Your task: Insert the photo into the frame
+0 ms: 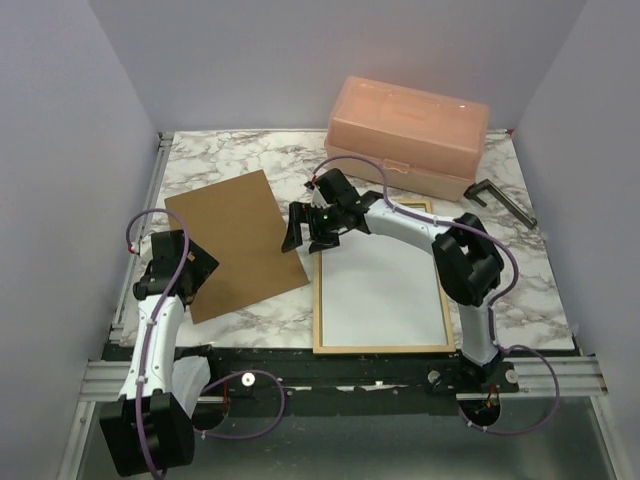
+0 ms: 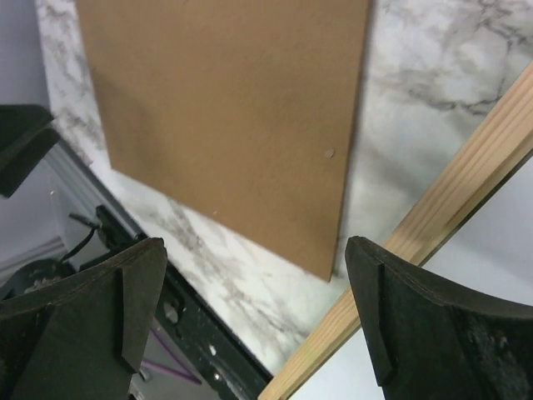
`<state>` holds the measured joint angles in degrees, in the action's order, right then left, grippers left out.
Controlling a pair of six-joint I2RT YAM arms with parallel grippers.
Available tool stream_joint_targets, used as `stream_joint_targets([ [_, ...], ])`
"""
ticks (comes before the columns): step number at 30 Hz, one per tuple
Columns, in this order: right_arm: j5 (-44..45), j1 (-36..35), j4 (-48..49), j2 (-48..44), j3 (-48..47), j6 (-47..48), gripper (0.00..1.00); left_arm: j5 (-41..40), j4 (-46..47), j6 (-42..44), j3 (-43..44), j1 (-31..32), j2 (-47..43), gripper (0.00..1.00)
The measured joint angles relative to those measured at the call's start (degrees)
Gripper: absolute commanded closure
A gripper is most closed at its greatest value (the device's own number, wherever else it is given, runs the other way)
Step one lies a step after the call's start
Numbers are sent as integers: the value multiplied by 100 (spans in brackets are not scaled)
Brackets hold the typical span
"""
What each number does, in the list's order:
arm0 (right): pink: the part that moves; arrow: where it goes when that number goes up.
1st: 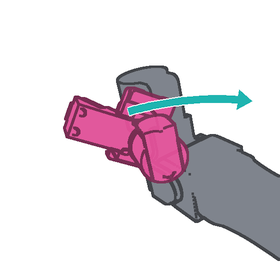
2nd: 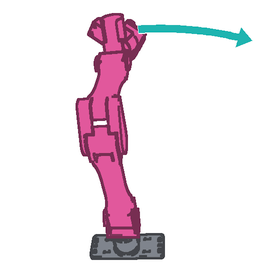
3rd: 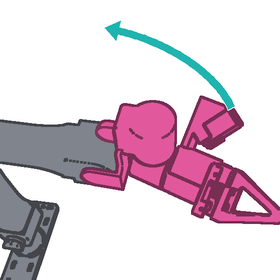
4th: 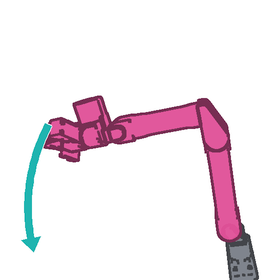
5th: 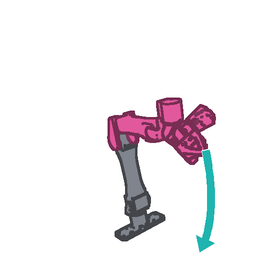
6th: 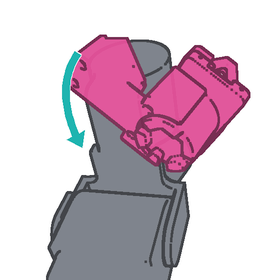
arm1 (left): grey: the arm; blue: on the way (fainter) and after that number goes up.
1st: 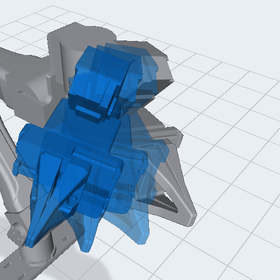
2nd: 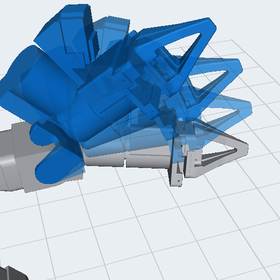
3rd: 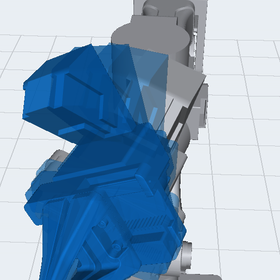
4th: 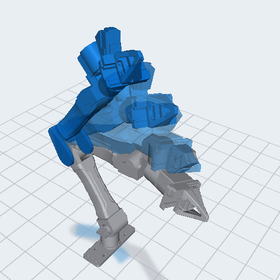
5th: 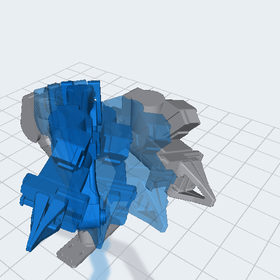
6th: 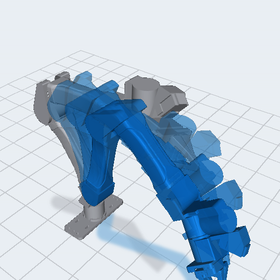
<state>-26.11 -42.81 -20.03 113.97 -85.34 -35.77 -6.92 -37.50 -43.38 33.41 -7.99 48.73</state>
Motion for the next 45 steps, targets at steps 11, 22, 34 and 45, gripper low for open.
stream_joint_targets([
  [11, 627, -122, -647, 1036, -981, 245, 2, -284, 79, 208, 184, -804, 1141, 2],
  [22, 570, -208, -809, 1432, -1427, 284, 2, 382, 527, 544, 251, -1220, 2297, 2],
  [34, -74, -291, -721, 1696, -1738, 229, 1, 931, 658, 850, 417, -1266, 2544, 2],
  [45, -297, -234, -756, 1399, -1467, 125, 2, 1296, 988, 1023, 188, -1329, 2271, 2],
])
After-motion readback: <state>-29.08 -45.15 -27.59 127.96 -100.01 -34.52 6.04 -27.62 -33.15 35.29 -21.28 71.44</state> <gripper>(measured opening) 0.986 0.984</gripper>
